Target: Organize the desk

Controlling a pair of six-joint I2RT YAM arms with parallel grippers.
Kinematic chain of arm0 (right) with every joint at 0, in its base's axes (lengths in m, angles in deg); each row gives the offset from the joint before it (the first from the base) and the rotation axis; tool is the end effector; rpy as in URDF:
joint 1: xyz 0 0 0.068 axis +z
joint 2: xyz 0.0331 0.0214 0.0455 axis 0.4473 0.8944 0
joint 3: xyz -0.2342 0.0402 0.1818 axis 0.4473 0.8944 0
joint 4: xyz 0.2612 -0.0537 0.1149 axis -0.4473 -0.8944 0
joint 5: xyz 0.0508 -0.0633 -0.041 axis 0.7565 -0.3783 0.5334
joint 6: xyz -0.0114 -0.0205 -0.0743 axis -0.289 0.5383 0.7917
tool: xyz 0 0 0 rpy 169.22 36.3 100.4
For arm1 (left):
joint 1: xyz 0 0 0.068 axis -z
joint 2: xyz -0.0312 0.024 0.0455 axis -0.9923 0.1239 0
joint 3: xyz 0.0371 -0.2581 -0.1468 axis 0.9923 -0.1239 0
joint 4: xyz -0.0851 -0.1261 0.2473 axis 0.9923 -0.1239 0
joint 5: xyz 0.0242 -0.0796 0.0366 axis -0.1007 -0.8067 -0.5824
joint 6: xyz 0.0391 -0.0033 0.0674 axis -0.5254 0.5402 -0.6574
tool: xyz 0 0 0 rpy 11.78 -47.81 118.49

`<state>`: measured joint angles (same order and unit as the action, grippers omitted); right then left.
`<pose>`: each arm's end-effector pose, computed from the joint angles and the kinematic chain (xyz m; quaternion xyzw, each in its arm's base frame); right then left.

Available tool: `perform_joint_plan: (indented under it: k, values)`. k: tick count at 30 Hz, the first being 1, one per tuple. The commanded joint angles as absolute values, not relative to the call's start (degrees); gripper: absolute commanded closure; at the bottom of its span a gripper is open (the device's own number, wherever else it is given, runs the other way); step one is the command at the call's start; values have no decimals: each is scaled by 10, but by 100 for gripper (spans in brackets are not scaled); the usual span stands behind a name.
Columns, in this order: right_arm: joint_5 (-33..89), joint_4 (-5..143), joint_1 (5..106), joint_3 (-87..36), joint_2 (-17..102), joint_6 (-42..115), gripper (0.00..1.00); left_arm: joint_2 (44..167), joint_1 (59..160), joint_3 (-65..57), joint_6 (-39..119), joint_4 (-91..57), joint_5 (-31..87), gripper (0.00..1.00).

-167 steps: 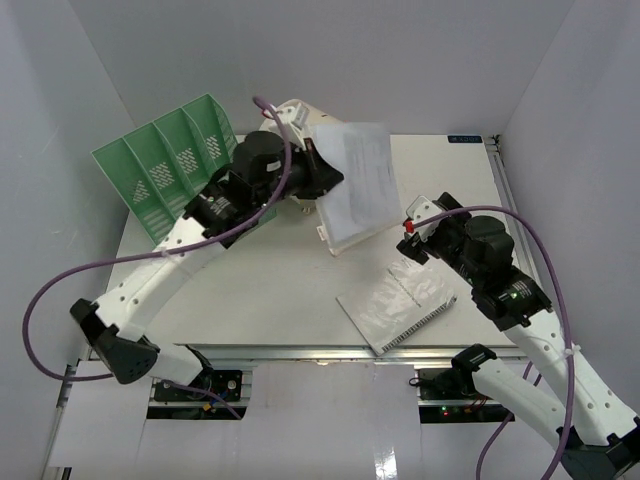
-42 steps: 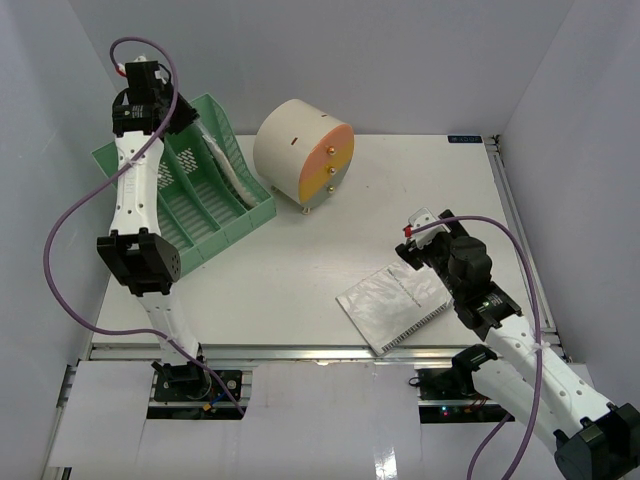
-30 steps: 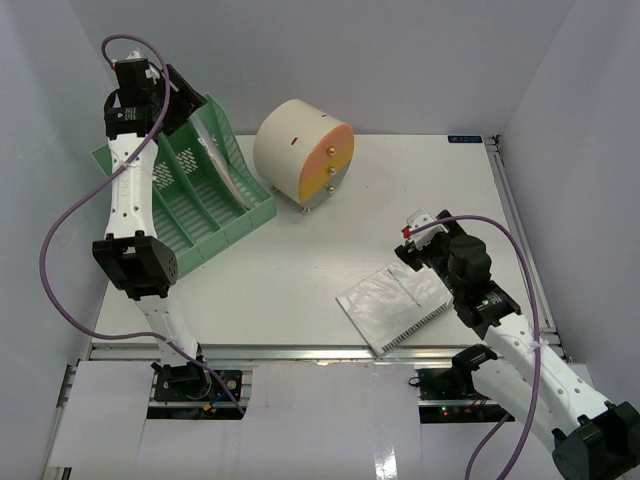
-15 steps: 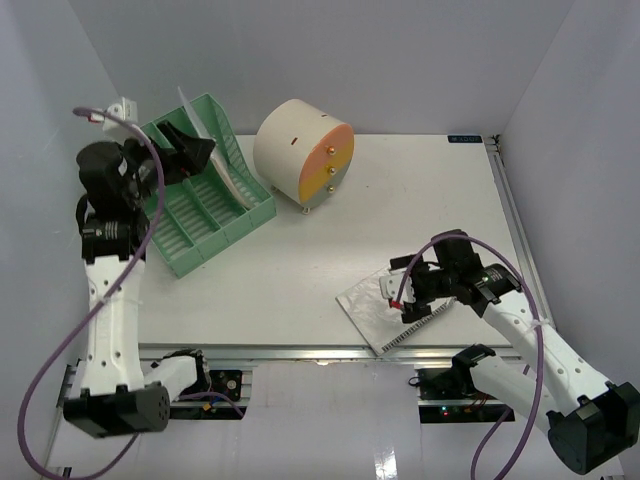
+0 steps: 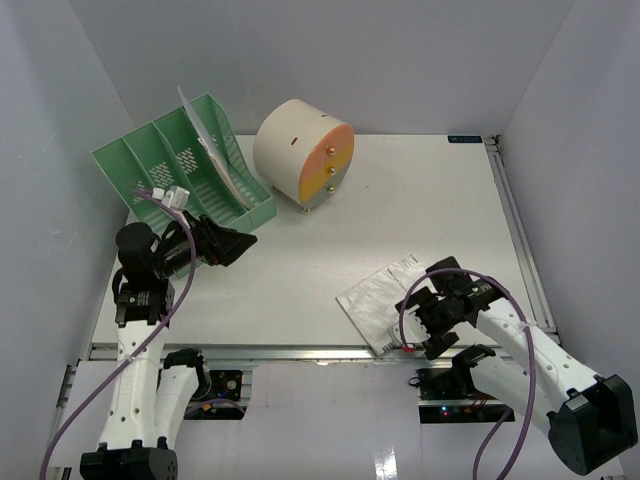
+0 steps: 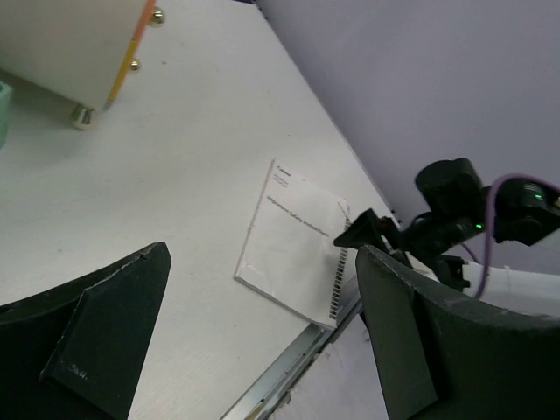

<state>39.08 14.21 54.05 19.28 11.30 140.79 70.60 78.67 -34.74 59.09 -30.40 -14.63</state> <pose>0.1237 0.0881 0.1723 -0.8766 0.4333 0.0522 0.2026 0.1900 -0.0376 0.3469 0.0576 0.7432 -0.4500 0.4917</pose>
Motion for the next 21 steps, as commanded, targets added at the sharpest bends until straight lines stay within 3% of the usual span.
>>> perform_joint_plan:
  k: [1,7,10,15,18,19,20,21]
  values:
    - [314,246,542,243,112,1403,9,678,800,-404,632,-250,-200,2]
    - [288,334,542,283,115,1393,8,672,837,-455,664,-200,-192,2]
    - [288,361,542,298,116,1392,2,682,876,-470,677,-171,-167,2]
    - [304,385,542,304,114,1387,8,709,950,-485,685,-146,-116,2]
    - [322,392,542,320,124,1393,23,726,991,-499,699,-115,-84,2]
    - [329,390,542,322,128,1394,34,731,1004,-502,703,-107,-74,2]
    - [335,386,543,323,131,1393,52,737,1012,-504,707,-99,-63,2]
    - [350,382,543,321,131,1388,61,741,1027,-509,708,-93,-55,2]
